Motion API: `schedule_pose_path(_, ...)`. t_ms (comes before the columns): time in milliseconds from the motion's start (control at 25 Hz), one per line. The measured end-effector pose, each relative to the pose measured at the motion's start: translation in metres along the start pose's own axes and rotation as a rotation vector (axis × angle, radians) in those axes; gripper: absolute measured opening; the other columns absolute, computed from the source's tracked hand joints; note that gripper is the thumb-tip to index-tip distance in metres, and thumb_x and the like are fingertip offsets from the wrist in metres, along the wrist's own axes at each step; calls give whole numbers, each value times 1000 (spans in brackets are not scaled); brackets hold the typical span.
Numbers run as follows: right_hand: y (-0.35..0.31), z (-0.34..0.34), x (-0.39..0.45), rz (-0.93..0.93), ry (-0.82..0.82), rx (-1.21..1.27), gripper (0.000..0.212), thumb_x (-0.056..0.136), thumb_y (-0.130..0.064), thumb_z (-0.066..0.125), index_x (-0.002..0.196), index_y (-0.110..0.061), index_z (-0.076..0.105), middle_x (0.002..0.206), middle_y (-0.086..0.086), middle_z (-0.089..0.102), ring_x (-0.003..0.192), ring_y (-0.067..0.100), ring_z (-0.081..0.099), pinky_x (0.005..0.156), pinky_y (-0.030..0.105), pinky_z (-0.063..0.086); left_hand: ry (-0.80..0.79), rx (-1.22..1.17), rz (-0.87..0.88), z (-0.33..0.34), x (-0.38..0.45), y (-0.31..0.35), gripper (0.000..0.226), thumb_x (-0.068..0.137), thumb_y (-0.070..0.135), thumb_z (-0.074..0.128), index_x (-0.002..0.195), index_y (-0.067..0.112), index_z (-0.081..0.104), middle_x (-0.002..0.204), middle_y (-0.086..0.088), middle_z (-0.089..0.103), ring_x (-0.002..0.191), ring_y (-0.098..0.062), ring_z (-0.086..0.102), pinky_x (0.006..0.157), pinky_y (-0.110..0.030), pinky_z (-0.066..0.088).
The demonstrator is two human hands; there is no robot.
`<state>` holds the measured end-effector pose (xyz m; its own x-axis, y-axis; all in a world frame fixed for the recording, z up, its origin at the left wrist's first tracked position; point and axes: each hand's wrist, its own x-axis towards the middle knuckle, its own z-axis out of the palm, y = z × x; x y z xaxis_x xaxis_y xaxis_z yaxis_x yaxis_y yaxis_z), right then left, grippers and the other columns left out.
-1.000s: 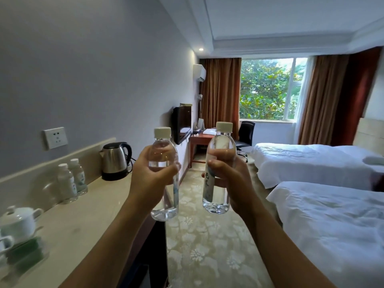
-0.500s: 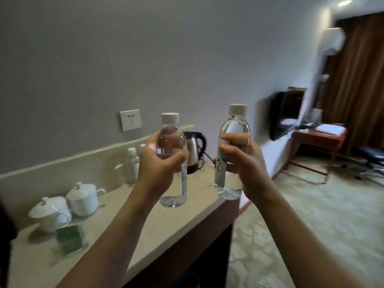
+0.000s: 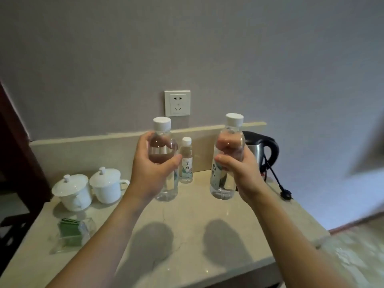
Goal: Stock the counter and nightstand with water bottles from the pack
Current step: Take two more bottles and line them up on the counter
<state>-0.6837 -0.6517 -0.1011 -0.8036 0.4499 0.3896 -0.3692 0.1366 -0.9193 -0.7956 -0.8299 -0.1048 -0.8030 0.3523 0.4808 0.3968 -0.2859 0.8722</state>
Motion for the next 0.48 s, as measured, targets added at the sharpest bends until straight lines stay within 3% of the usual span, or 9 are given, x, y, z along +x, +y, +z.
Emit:
schedule_pose_path(80,27,-7,16,21,-62,20,42,66,-6,72,105,-15,60,81,-17,68,81,1,66,71,18,53,56,32,-27,1,-2,-27,58,62,22,83,111,28,51,103,-9,65,86,-16,66,76,-35,57)
schedule_pose_path(160,59,-11,26,74,-121,34,44,67,-3,70,108,-13,59,83,-17,70,84,1,67,73,18,53,84,109,-95,4,-8,-55,72,59,20,85,119,20,47,112,-16,66,91,-22,69,81,-41,58)
schedule_pose_path(240,85,-12,29,146,-145,23,46,65,-5,72,108,-14,59,85,-13,70,86,3,68,75,22,53,123,171,-165,7,-17,-78,75,60,16,89,122,24,47,115,-14,66,101,-28,68,87,-46,57)
schedule_pose_path(400,128,-18,35,296,-228,-50,54,59,-12,76,108,-25,59,96,-4,68,93,13,66,85,36,52,201,252,-246,11,-27,-111,64,68,0,86,112,30,50,98,2,68,87,-7,67,75,-21,54)
schedule_pose_path(480,140,-21,41,338,-237,-37,54,58,-10,74,107,-26,58,95,-3,67,93,15,64,83,33,50,216,281,-260,12,-27,-122,64,67,-3,85,110,29,50,97,4,66,83,0,65,73,-17,51)
